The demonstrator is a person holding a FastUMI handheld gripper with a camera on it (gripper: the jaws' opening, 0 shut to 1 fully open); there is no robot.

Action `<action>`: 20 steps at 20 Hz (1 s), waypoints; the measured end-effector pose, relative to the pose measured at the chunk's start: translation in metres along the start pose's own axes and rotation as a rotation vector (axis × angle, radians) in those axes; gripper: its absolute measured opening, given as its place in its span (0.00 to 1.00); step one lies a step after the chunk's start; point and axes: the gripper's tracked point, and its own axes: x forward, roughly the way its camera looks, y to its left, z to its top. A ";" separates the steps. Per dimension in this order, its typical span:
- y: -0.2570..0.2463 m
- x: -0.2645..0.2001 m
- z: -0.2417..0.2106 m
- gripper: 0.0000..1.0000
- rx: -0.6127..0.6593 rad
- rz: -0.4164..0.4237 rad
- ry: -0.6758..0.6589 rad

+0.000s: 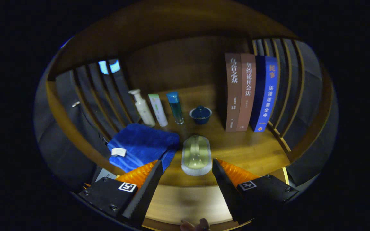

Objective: Pull open the drawer, take out the items inside it, and place them on the countertop above the cabinet.

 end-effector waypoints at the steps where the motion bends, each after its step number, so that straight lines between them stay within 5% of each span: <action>1: 0.003 -0.019 0.000 0.99 -0.007 0.009 -0.050; 9: 0.003 -0.133 -0.062 0.98 -0.017 0.042 -0.332; 20: -0.007 -0.148 -0.201 0.99 -0.077 -0.004 -0.324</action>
